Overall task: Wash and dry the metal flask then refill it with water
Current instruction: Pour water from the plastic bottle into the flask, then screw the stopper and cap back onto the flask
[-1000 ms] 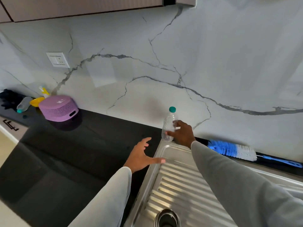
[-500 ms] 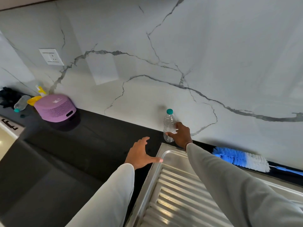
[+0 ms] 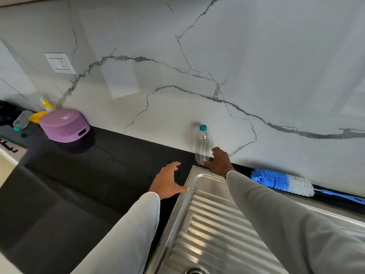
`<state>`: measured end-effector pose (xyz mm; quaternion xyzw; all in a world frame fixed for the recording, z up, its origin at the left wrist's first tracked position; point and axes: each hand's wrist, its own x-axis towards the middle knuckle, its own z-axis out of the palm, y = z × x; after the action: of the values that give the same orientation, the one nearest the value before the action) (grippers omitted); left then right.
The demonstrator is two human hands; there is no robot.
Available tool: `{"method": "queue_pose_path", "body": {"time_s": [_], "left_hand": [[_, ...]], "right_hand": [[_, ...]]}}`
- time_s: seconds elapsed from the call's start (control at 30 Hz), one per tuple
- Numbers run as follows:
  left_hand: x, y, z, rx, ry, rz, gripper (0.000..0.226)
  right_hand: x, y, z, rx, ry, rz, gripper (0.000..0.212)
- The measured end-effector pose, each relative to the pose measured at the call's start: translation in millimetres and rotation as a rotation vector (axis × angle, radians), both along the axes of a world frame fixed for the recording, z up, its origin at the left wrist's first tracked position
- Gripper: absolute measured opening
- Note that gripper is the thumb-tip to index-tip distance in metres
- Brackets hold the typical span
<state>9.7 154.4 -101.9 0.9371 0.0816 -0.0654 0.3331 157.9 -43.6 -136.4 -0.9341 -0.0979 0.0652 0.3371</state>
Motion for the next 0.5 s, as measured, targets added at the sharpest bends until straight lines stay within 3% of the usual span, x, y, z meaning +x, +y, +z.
{"method": "queue_pose_path", "body": {"time_s": [0.17,0.33,0.5], "left_hand": [[-27,1,3,-0.002,0.019,-0.079,0.091],[-67,2,-4,-0.136,0.098,-0.16,0.085],[-112,-6,-16,-0.207,0.183,-0.262,0.078]], "right_hand": [[-39,-32,15,-0.102,-0.002,0.131,0.065],[-96,-65,36,-0.194,0.065,0.252,0.053],[-169,-95,48,-0.344,0.187,0.369,0.054]]}}
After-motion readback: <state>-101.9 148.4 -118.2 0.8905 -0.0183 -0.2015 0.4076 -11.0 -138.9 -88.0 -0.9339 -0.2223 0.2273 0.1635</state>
